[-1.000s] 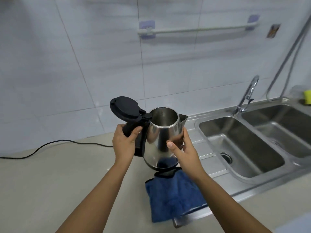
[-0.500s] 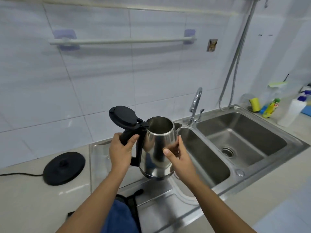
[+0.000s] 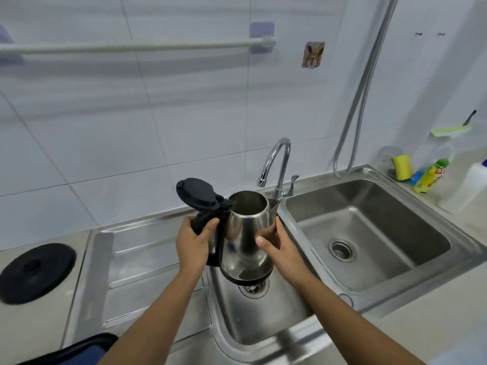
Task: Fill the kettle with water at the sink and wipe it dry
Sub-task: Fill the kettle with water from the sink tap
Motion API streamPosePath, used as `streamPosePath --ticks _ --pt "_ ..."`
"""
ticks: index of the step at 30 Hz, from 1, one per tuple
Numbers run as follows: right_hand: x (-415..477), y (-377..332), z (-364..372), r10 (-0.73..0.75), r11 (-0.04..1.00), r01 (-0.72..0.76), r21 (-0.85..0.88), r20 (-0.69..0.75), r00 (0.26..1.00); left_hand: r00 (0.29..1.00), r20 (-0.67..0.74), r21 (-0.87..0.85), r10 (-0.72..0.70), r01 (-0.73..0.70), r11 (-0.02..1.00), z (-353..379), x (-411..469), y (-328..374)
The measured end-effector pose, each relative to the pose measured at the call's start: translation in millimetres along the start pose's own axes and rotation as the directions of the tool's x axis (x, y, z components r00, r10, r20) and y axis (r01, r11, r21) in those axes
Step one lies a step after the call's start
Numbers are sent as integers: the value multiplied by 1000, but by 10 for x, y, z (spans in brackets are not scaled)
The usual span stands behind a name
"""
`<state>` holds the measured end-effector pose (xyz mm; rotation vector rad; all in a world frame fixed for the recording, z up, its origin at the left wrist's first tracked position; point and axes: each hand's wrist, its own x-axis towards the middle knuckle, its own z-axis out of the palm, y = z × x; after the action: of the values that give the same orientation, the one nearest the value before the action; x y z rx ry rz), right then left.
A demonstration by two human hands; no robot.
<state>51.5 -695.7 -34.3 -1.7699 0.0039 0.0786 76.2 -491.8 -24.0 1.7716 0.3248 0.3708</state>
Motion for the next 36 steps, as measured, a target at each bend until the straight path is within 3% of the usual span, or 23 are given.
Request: streamPosePath --ticks 16,19,21,23,27,32,36 --pt "573 350 -335 33 999 -33 -33 2 999 1000 7 90 -7 6 996 648 423 -188" --pt "638 276 -436 76 997 -74 36 -78 994 1000 -1 88 -1 1 996 688 454 -243" --pt "780 162 -585 124 991 -110 72 -233 964 1000 -5 94 1 0 996 702 475 -283" --pt "1043 110 -765 100 992 -119 -36 -339 936 1000 -11 85 -8 9 996 701 483 -303" --pt "1676 -13 -1004 54 928 -164 -336 -313 948 1000 -26 91 -13 15 996 677 504 -320" --pt "2238 13 -1008 160 642 -220 -734 -153 975 999 -33 78 -26 28 997 651 537 -318" --pt "2250 139 -949 200 479 -223 -849 -141 969 1000 -18 68 -18 19 997 635 551 -318"
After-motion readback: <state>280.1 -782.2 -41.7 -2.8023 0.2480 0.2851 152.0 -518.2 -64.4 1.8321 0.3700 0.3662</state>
